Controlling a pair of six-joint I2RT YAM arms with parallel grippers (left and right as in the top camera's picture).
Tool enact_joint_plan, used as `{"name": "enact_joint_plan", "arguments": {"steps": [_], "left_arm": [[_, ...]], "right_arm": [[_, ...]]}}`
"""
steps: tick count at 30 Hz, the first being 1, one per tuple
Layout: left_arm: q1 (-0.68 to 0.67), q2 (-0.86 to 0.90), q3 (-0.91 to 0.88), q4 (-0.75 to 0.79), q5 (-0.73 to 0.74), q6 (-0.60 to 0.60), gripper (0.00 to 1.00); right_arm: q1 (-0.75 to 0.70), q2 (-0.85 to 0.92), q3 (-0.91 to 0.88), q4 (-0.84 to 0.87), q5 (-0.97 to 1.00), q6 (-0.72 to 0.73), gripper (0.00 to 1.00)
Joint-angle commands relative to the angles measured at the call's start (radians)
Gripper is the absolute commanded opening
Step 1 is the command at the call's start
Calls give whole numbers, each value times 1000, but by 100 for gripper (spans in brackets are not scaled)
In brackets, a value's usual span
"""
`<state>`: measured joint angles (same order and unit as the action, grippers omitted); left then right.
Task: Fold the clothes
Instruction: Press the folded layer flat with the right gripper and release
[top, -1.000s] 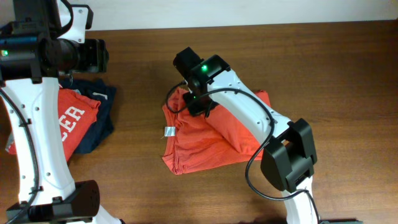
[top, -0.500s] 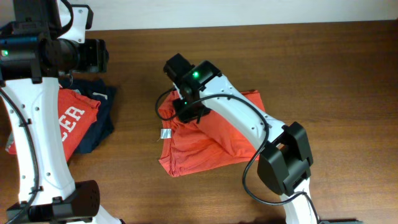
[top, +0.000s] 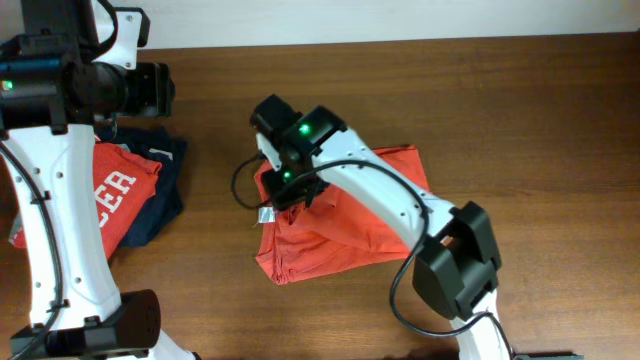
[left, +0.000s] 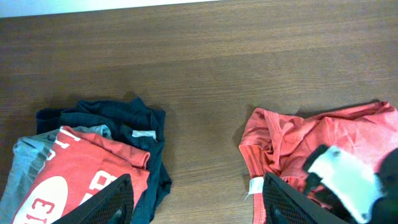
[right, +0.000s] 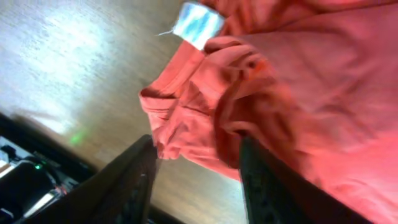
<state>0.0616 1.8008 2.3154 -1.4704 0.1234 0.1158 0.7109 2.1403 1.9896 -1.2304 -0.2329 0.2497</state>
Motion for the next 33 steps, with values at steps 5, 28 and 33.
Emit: {"name": "enact_joint_plan", "arguments": {"steps": [5,28,33], "left_arm": [[5,-11,10,0,10,11,67],[5,-11,10,11,10,10,68],[5,-11,10,10,11,10,68]], "right_arm": [[-198,-133,3,-56,80,-24,51],[-231,-51,-500,650,-182,21,28],[-237,-52,-484,1029,-446,23,29]]}}
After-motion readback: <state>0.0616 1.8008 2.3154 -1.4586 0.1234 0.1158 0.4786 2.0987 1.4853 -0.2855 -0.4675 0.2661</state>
